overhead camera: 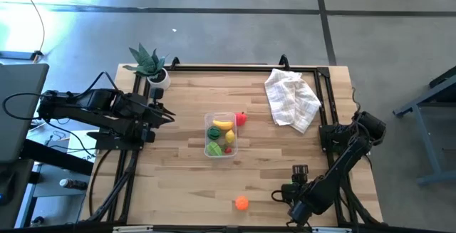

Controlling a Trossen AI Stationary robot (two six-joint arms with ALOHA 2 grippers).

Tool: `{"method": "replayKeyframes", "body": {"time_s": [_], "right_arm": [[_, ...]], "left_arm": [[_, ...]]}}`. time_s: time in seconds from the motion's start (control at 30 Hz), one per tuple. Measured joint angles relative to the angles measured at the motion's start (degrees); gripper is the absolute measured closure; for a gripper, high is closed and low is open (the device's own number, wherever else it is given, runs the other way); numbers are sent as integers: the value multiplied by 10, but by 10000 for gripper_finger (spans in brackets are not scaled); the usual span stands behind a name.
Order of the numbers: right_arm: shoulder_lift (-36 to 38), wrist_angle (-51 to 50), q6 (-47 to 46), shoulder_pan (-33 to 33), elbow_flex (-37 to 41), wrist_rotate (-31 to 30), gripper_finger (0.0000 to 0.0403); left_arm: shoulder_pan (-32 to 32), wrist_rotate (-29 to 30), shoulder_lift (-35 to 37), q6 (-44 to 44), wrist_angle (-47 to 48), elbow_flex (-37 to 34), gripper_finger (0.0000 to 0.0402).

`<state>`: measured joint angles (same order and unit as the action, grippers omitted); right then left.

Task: Pick and placing Produce into tupperware
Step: Put the melon into the bin

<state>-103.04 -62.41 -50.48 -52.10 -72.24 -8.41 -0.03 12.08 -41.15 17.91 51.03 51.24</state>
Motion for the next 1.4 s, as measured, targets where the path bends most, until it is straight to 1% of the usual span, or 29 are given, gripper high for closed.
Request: {"method": "replayKeyframes", "body": {"time_s": [0.23,0.53,0.7,1.2,1.4], "right_arm": [[0,-1,-35,-16,0,-15,195],[0,-21,-50,-20,0,-11,141],[-4,-22,-38,-20,0,-11,122],[-21,-16,-10,-18,1,-8,118],[-39,-7,-4,-14,0,-3,118]], "left_arm": [[0,0,0,0,0,0,316],[0,0,0,0,0,0,316],[0,0,0,0,0,0,316],[0,0,0,0,0,0,316],[0,0,0,0,0,0,316]]}}
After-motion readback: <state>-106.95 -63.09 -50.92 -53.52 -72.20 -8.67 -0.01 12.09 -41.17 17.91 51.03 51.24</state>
